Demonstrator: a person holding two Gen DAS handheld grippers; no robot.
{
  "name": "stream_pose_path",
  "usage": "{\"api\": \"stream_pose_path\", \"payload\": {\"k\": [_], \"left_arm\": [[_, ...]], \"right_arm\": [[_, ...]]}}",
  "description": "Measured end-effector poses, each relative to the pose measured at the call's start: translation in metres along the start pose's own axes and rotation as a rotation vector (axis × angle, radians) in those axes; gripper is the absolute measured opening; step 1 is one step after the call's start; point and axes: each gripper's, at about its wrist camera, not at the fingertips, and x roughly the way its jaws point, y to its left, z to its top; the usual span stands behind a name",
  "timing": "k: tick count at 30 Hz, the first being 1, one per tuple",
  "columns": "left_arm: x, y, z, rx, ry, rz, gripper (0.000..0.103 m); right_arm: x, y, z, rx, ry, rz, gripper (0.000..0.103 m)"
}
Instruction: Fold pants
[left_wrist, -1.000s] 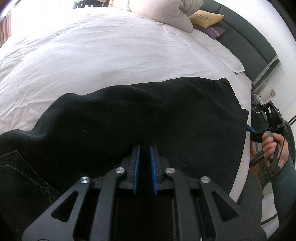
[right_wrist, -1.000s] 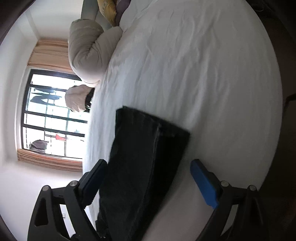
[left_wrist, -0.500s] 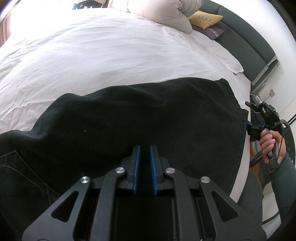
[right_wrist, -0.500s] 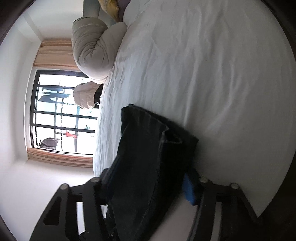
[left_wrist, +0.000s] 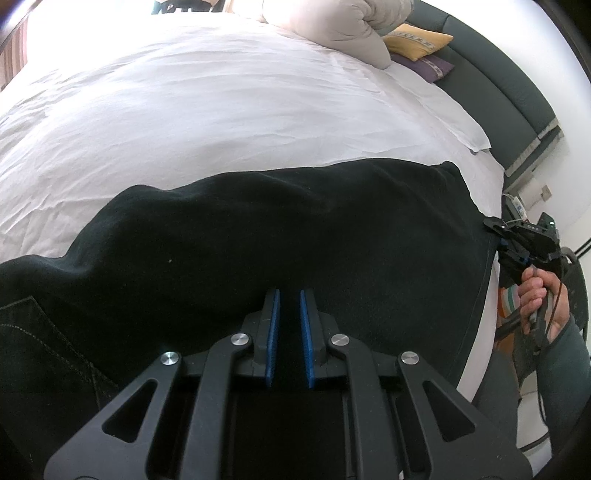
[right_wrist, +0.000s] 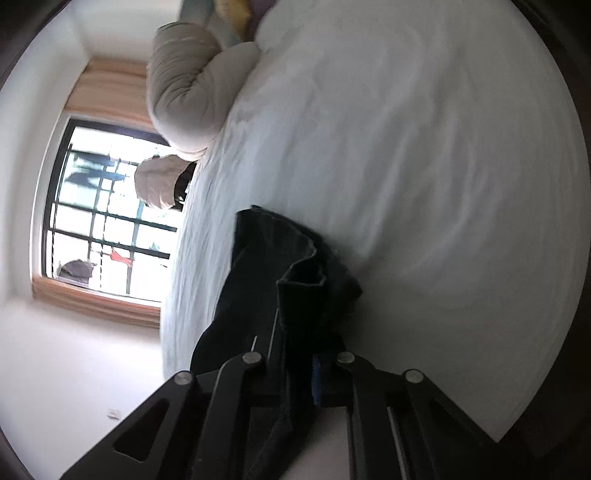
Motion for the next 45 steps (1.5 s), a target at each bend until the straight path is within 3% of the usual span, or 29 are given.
{"api": "stream_pose_path", "payload": {"k": [7,10,13,17,20,23,27,33,39,45], "left_arm": [[-0.007,0.000,0.002,-0.048,-0.018,-0.005,0.011],[-0.012,0.005,0.001,-0.088,-0.032,-0.019,0.011],[-0.021,0.008,0.001,-0.127,-0.060,-0.041,0.011],[-0.029,0.012,0.005,-0.197,-0.069,-0.129,0.011],[-0.029,0.011,0.010,-0.245,-0.051,-0.240,0.011],[-0.025,0.010,0.014,-0.315,-0.041,-0.353,0.011],[-0.003,0.006,0.020,-0.423,0.023,-0.438,0.011],[0.012,-0.017,0.045,-0.476,0.052,-0.538,0.011],[0.013,-0.021,0.061,-0.508,0.021,-0.576,0.011],[0.019,-0.014,0.050,-0.546,0.046,-0.584,0.011]], "right_arm": [[-0.008,0.016,-0.006,-0.077,-0.031,-0.066,0.008],[-0.012,0.049,-0.020,-0.211,-0.034,-0.101,0.008],[-0.007,0.113,-0.059,-0.486,0.003,-0.131,0.008],[0.022,0.188,-0.163,-0.983,0.140,-0.159,0.007],[0.039,0.194,-0.207,-1.133,0.209,-0.180,0.007],[0.043,0.196,-0.227,-1.232,0.220,-0.214,0.007],[0.043,0.199,-0.230,-1.300,0.213,-0.241,0.007],[0.037,0.204,-0.236,-1.356,0.172,-0.239,0.007],[0.032,0.202,-0.238,-1.394,0.154,-0.244,0.007],[0.028,0.205,-0.242,-1.423,0.134,-0.241,0.007]]}}
